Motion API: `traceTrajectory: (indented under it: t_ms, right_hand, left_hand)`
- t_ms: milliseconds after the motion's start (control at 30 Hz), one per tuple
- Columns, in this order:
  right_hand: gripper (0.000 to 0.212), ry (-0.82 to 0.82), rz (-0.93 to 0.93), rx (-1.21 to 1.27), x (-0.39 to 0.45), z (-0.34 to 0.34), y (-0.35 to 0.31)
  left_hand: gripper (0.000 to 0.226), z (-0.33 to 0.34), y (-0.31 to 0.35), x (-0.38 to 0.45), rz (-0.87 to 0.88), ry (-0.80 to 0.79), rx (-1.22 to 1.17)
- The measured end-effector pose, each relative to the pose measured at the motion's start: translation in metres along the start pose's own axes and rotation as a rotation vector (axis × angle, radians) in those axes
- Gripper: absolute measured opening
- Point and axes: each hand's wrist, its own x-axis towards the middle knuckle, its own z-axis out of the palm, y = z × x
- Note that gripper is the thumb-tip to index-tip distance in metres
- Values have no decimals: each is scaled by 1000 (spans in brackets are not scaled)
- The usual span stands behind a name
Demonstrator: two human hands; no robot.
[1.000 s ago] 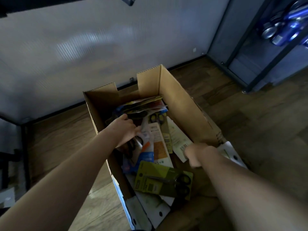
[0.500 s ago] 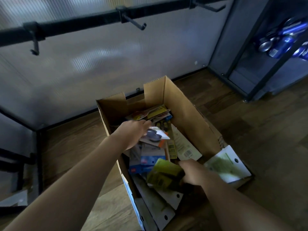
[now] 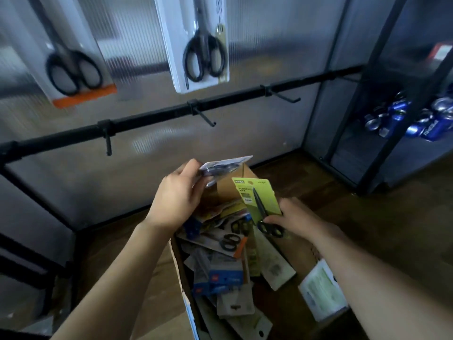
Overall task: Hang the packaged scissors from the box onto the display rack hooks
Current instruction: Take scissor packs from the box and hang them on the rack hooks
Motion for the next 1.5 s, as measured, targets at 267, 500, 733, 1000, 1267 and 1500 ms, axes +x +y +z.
traceTrajectory:
  t_ms: [267, 500, 733, 1000, 1267, 1500]
  right_hand:
    - [14, 101, -251, 46, 8, -72, -39]
    - [11, 153, -465, 374, -1, -121, -102]
    - [18, 412, -637, 627, -7, -145, -168]
    - [10, 700, -654, 755, -7, -154, -193]
    - [13, 737, -710, 783, -12, -154, -210]
    - [12, 734, -712, 905, 4, -146, -216]
  left_hand:
    - [32, -73, 52, 27, 14, 334, -152]
    - [22, -133, 82, 63, -39, 671, -250]
    - [25, -173, 87, 97, -203, 1022, -492]
    - [16, -160, 110, 129, -247, 1116, -534]
    - [22, -159, 107, 136, -242, 1120, -518]
    - [20, -152, 102, 140, -190, 1061, -500]
